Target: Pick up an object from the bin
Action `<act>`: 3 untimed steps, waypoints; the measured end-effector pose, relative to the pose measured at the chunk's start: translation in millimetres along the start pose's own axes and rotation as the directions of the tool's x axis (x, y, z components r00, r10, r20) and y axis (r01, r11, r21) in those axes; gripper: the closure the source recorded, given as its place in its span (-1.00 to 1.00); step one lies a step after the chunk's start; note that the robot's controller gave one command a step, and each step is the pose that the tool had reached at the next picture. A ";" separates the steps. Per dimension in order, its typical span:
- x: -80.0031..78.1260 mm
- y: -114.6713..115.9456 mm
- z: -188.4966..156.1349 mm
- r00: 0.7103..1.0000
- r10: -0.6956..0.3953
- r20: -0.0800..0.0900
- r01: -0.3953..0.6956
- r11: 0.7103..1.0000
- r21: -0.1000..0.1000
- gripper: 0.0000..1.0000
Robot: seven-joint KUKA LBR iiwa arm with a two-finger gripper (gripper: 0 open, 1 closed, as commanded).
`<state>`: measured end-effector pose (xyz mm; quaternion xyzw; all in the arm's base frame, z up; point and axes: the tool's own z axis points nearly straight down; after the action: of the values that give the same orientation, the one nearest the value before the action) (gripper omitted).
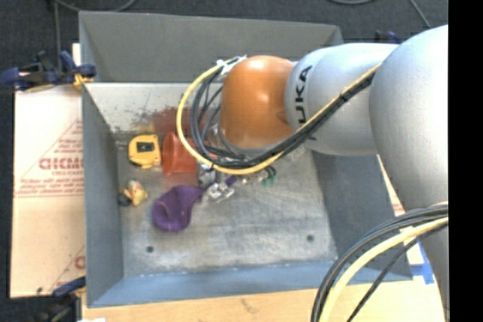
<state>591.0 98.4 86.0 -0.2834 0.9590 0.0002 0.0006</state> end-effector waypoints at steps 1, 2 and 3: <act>1.6 0.6 -18.9 1.000 0.001 -0.007 -0.001 1.000 -0.002 1.00; -0.6 -0.6 -36.6 1.000 0.002 0.001 -0.002 1.000 0.002 1.00; -1.2 -1.0 -47.7 1.000 0.003 0.004 -0.003 1.000 0.003 1.00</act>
Offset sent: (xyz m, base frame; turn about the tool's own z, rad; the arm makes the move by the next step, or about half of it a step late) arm 0.0000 -0.0002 0.0146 0.0000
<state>592.6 98.2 133.7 -0.2821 0.9594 -0.0006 0.0028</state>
